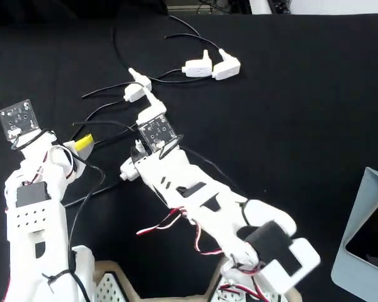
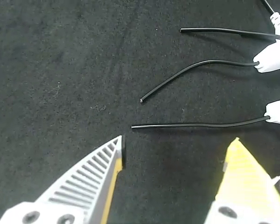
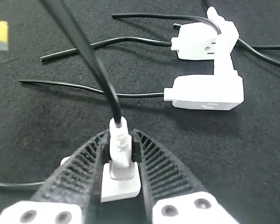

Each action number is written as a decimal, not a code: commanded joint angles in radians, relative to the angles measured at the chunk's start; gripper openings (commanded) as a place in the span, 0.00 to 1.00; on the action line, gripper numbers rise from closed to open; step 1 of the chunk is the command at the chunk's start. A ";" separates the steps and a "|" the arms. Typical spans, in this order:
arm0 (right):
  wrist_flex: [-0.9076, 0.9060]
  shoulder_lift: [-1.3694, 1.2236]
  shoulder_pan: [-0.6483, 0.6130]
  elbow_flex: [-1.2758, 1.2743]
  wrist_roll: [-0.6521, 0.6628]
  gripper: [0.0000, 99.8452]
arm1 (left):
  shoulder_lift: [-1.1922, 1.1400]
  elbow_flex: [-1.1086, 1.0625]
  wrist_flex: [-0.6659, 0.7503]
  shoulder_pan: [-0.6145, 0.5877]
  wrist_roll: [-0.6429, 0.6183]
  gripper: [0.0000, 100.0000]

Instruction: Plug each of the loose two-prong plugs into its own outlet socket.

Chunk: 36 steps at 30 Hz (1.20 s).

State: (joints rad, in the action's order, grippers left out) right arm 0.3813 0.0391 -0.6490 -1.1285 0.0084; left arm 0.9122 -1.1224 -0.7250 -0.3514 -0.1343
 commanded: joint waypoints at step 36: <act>-0.009 0.453 0.006 -0.208 0.009 0.01 | 0.012 0.033 0.204 0.231 -0.048 0.34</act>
State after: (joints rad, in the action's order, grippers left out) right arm 0.3798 0.4196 -0.6490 -1.3326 0.0115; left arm 0.9122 -1.1208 -0.5777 -0.1335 -0.1619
